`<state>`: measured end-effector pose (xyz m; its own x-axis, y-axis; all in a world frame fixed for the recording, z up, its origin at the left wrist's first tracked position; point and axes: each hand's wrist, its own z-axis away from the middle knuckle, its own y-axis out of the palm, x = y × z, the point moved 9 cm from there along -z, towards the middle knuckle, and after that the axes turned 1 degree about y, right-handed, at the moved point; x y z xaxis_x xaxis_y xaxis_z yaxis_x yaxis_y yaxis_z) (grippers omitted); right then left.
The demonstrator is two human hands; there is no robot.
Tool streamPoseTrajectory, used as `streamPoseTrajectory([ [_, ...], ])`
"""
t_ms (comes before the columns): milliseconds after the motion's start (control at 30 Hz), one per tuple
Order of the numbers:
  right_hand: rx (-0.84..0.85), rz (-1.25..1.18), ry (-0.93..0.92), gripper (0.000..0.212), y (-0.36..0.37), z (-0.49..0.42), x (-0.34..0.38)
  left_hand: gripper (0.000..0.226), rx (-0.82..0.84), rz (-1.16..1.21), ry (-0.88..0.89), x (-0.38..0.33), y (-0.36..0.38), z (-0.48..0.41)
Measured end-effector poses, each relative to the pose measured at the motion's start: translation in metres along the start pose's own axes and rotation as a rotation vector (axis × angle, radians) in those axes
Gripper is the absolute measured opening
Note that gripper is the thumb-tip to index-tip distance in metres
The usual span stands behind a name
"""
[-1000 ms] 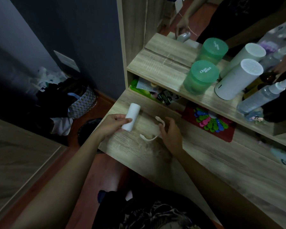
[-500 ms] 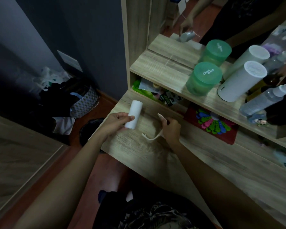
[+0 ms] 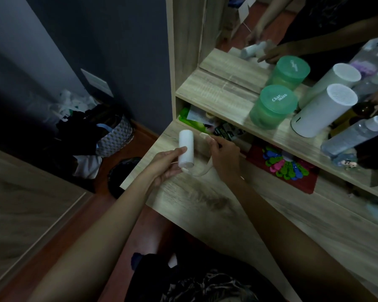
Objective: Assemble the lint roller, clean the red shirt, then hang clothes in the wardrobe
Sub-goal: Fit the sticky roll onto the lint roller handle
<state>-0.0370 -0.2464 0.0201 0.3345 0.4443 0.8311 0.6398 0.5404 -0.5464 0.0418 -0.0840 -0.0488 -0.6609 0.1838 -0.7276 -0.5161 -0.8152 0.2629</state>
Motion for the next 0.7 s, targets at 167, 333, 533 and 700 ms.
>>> streamPoseTrajectory([
  [167,0.009,0.033,-0.029,0.023,0.001,-0.003,0.004,0.043,0.041,-0.001,-0.029,0.003,0.001,0.002],
  [333,0.02,0.066,-0.045,0.024,0.005,-0.003,0.006,0.045,0.068,-0.016,-0.038,0.007,0.003,0.003],
  [533,0.028,0.093,-0.057,0.023,0.007,-0.003,0.008,0.047,0.092,-0.031,-0.031,0.007,0.002,0.004],
  [700,0.012,0.089,-0.053,0.022,0.006,-0.005,0.011,0.046,0.12,-0.031,-0.007,0.001,0.002,0.006],
])
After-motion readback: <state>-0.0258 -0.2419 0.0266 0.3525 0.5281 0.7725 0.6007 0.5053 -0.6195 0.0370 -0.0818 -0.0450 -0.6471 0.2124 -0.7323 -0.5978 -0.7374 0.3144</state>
